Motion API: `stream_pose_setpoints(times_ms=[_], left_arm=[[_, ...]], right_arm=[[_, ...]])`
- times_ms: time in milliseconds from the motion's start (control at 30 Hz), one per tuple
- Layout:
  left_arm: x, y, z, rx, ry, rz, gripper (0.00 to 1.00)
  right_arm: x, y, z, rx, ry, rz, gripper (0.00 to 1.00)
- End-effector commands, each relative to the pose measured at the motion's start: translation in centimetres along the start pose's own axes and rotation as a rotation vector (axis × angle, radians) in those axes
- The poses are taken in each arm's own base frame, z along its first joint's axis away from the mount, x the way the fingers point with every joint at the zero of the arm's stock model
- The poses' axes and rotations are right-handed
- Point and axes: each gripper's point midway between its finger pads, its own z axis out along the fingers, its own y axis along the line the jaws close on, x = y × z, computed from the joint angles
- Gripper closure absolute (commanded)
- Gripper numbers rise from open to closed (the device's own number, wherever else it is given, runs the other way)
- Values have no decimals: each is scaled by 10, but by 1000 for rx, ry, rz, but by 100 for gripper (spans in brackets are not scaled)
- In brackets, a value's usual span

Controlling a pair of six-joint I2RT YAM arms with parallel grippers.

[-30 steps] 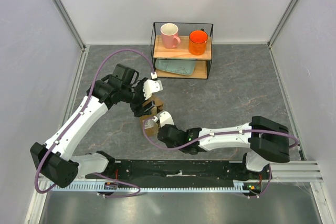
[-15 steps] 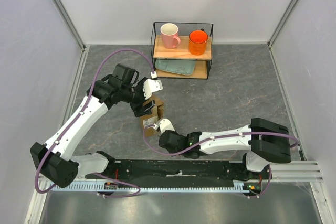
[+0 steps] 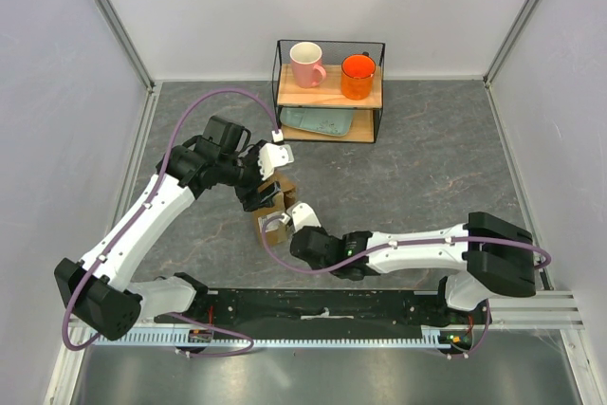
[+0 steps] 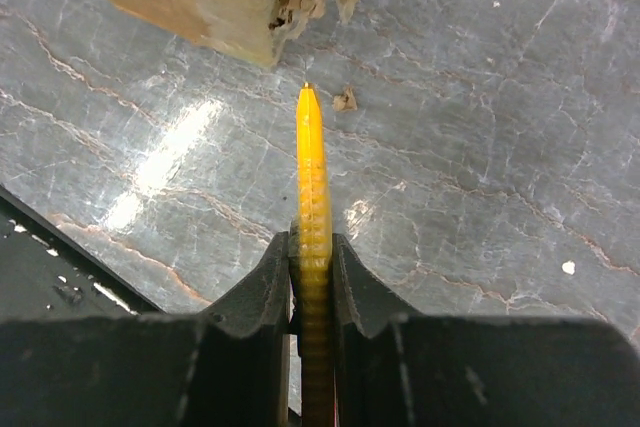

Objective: Unpack the express box
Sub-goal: Cut the express box at the center of the board, then place the knife at the center of the board.

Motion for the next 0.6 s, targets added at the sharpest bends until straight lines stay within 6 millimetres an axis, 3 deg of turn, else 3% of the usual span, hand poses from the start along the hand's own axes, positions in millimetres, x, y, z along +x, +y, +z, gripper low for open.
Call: stream_pose_setpoints(times_ms=[0,100,267,400,467,500,567], left_arm=[[39,-26,10,104,133,-127,50],[39,-26,10,100,134,-123,50],[36,-24,6,92,119,-124,50],[24,-32,1,128,77,-135,50],[20,-41,-1,172,47,-126,50],[20,-48,-3,197,40,-124,50],[17,-60,-4,258,10,-111,50]], right_arm=[[-35,-1,-5,17,-92,20,100],[-31,-8,-6,44,-77,13,100],[6,-63,-13,201,-43,40,100],[7,-98,-18,342,-130,108,100],[-2,-103,-21,345,-203,142,91],[-7,-104,-22,345,-234,156,75],[-15,-105,-22,328,-284,182,66]])
